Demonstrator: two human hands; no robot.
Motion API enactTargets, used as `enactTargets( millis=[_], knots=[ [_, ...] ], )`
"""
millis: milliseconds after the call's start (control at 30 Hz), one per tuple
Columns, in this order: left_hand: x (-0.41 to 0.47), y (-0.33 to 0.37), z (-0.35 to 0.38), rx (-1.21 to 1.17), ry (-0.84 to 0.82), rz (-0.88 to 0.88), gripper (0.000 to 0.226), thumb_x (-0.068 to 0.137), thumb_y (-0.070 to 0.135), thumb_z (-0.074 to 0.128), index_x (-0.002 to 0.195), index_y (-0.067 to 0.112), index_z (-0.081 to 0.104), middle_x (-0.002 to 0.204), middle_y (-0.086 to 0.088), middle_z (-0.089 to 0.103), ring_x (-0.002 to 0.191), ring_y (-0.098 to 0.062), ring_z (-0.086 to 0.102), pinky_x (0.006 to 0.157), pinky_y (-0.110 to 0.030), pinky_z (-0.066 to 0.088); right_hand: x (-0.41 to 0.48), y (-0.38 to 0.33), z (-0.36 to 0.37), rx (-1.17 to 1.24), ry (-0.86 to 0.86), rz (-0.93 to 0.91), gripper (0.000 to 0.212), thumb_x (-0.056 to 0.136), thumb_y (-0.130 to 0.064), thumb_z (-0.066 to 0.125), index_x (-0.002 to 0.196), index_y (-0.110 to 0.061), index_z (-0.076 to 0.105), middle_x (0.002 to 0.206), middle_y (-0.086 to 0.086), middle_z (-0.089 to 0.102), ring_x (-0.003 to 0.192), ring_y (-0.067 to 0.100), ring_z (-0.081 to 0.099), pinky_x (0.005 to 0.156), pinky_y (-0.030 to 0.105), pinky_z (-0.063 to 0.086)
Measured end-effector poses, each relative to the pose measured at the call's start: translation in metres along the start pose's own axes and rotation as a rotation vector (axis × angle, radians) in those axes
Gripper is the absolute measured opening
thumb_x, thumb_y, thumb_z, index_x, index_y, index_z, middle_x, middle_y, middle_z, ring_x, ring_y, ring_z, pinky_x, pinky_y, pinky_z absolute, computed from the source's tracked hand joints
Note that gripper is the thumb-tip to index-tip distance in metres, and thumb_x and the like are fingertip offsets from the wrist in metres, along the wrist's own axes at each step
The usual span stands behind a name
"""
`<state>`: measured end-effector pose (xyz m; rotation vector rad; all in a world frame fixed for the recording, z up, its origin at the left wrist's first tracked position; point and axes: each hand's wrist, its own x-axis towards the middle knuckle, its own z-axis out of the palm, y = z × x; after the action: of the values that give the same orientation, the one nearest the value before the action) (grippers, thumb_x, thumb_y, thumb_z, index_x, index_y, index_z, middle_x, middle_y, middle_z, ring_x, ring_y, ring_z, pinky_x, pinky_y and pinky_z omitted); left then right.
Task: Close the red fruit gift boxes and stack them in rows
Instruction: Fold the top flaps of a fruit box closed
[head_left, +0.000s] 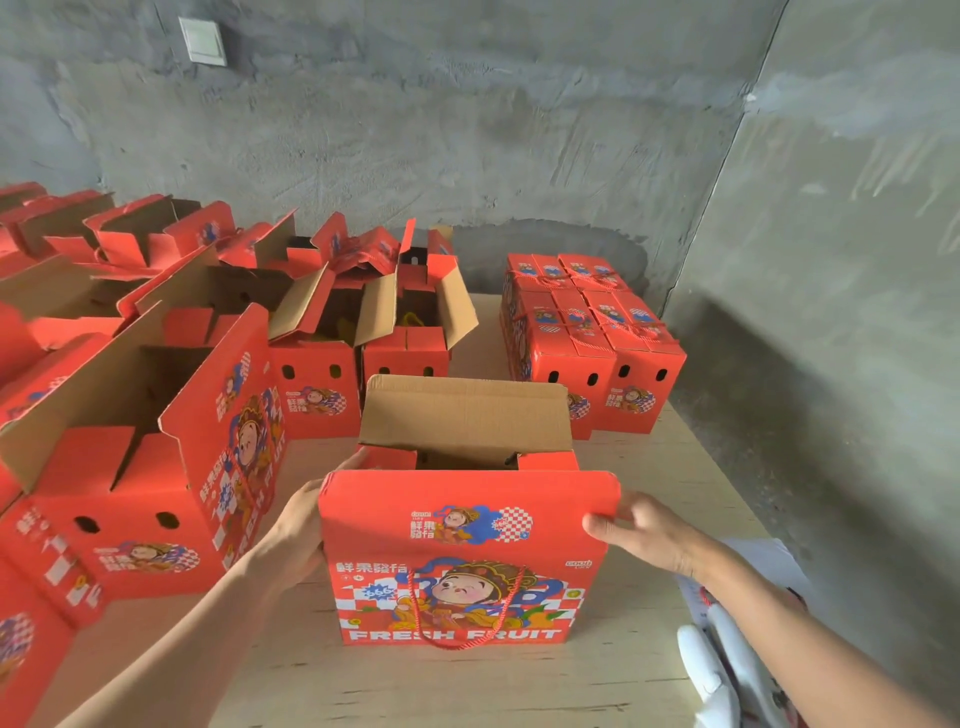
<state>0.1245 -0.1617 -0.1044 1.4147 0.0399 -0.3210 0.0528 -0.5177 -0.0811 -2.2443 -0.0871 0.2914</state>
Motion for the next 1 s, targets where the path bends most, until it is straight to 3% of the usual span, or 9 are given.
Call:
enactTargets(
  millis=[133, 233, 333, 433, 567, 733, 833, 933, 1000],
  knots=[
    [-0.001, -0.003, 0.001, -0.034, 0.051, -0.052, 0.054, 0.088, 0.062, 0.032, 0.120, 0.030, 0.061, 0.099, -0.003, 0.073, 0.089, -0.023, 0.067, 0.069, -0.038, 0.054, 0.000, 0.001, 0.010, 0.121, 0.121, -0.030, 0.030, 0.078, -0.049, 0.061, 0.098, -0.027, 0.068, 0.097, -0.015, 0.072, 0.091, 0.003, 0.066, 0.081, 0.021, 0.049],
    [-0.003, -0.009, 0.003, -0.060, 0.113, -0.082, 0.068, 0.066, 0.079, 0.030, 0.101, 0.032, 0.065, 0.085, -0.001, 0.074, 0.084, -0.023, 0.069, 0.075, -0.040, 0.053, 0.002, 0.000, 0.020, 0.195, 0.208, -0.026, 0.039, 0.079, -0.045, 0.062, 0.113, -0.026, 0.059, 0.103, -0.009, 0.071, 0.097, 0.009, 0.066, 0.088, 0.031, 0.053],
    [-0.014, -0.018, 0.006, -0.041, 0.051, -0.059, 0.078, 0.063, 0.086, 0.024, 0.114, 0.039, 0.059, 0.101, 0.000, 0.072, 0.096, -0.023, 0.067, 0.088, -0.045, 0.051, 0.005, -0.005, 0.032, 0.237, 0.313, -0.070, 0.059, 0.089, -0.023, 0.063, 0.137, -0.036, 0.032, 0.124, -0.017, 0.056, 0.108, -0.012, 0.055, 0.091, 0.012, 0.044],
    [-0.028, -0.026, 0.013, 0.086, 0.061, 0.088, 0.064, 0.076, 0.070, 0.039, 0.130, 0.036, 0.049, 0.126, -0.001, 0.061, 0.105, -0.011, 0.063, 0.096, -0.039, 0.045, 0.008, -0.007, 0.043, 0.056, 0.445, -0.151, 0.053, 0.094, -0.012, 0.054, 0.137, -0.035, 0.035, 0.136, -0.025, 0.038, 0.123, -0.017, 0.034, 0.098, 0.003, 0.025],
    [-0.031, -0.024, 0.022, 0.436, 0.226, 0.375, 0.076, 0.089, 0.023, 0.062, 0.149, 0.030, 0.016, 0.140, 0.009, 0.040, 0.127, -0.017, 0.046, 0.104, -0.046, 0.040, 0.008, -0.004, 0.055, -0.120, 0.533, -0.200, 0.035, 0.096, -0.012, 0.050, 0.127, -0.026, 0.050, 0.129, -0.019, 0.049, 0.122, -0.002, 0.044, 0.095, -0.001, 0.025],
    [-0.020, -0.019, 0.027, 1.034, 0.294, 0.681, 0.037, 0.093, 0.028, 0.052, 0.120, 0.004, 0.062, 0.132, -0.015, 0.053, 0.126, -0.038, 0.044, 0.104, -0.054, 0.036, 0.009, -0.003, 0.060, -0.125, 0.587, -0.229, 0.032, 0.094, -0.005, 0.051, 0.126, -0.012, 0.053, 0.126, -0.008, 0.053, 0.119, 0.004, 0.047, 0.100, 0.011, 0.031],
    [-0.021, -0.020, 0.033, 1.125, 0.308, 0.718, 0.048, 0.091, 0.035, 0.036, 0.103, 0.000, 0.067, 0.100, -0.013, 0.065, 0.092, -0.036, 0.060, 0.084, -0.048, 0.048, 0.012, -0.005, 0.056, -0.131, 0.570, -0.221, 0.027, 0.092, -0.006, 0.054, 0.119, -0.011, 0.057, 0.123, -0.004, 0.051, 0.119, 0.007, 0.044, 0.100, 0.012, 0.030],
    [-0.021, -0.021, 0.036, 1.152, 0.385, 0.750, 0.043, 0.092, 0.032, 0.035, 0.095, 0.004, 0.067, 0.092, -0.011, 0.064, 0.081, -0.033, 0.058, 0.076, -0.045, 0.048, 0.019, -0.010, 0.048, -0.151, 0.600, -0.200, 0.015, 0.092, -0.004, 0.056, 0.103, -0.003, 0.065, 0.112, 0.006, 0.051, 0.111, 0.012, 0.043, 0.091, 0.004, 0.026],
    [-0.021, -0.022, 0.036, 1.166, 0.402, 0.764, 0.041, 0.092, 0.032, 0.035, 0.093, 0.004, 0.066, 0.090, -0.012, 0.063, 0.079, -0.033, 0.056, 0.075, -0.044, 0.048, 0.022, -0.013, 0.045, -0.130, 0.611, -0.186, 0.016, 0.094, -0.003, 0.052, 0.098, -0.001, 0.067, 0.101, 0.005, 0.057, 0.103, 0.016, 0.050, 0.085, 0.011, 0.032]
  ],
)
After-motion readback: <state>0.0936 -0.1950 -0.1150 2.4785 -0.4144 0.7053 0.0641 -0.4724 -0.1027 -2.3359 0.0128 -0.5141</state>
